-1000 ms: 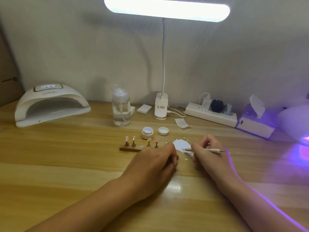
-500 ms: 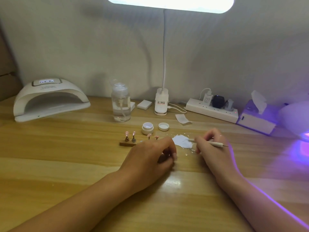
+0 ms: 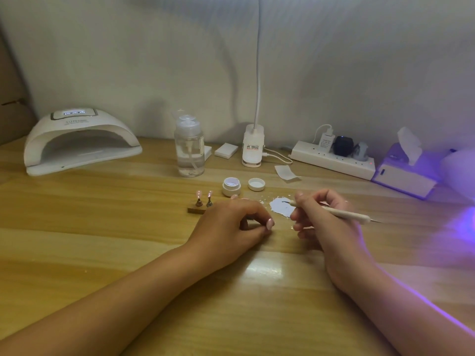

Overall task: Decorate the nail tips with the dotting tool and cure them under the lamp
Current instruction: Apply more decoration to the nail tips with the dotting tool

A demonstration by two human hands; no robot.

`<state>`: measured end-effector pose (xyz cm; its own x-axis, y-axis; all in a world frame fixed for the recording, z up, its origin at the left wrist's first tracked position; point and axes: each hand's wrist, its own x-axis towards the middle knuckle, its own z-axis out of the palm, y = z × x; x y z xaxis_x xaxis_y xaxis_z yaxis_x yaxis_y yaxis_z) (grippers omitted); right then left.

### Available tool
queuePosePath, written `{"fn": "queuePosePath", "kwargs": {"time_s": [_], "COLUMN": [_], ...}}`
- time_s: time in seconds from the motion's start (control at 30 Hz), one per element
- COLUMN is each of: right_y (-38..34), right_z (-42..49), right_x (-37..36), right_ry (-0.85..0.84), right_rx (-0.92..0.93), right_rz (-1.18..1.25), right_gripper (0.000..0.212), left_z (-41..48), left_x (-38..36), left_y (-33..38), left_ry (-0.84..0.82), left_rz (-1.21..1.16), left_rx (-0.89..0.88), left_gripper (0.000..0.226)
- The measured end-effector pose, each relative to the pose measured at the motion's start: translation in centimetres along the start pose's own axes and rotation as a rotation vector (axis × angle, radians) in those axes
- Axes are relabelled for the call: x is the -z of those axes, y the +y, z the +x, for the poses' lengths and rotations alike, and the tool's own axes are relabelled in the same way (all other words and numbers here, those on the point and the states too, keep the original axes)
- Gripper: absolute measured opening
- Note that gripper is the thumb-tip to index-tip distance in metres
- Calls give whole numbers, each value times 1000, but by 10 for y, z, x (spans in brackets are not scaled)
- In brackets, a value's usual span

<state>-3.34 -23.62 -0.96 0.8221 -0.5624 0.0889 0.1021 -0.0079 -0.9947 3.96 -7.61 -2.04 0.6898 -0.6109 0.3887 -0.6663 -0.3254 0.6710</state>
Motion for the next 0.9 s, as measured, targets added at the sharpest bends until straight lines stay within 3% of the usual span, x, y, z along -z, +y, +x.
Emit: {"fn": "queuePosePath", "kwargs": {"time_s": [0.43, 0.9], "right_y": [1, 3], "right_z": [-4, -4], "right_x": [-5, -4], "right_ry": [-83, -109], "right_rx": [48, 66], "right_rz": [-168, -186], "right_gripper": [26, 24], "left_z": [0, 1], "left_x": [3, 3], "left_y": [4, 3], "left_ry": [-20, -33], "left_rz": [-13, -36], "left_rx": [11, 21], "left_gripper": [25, 18]}}
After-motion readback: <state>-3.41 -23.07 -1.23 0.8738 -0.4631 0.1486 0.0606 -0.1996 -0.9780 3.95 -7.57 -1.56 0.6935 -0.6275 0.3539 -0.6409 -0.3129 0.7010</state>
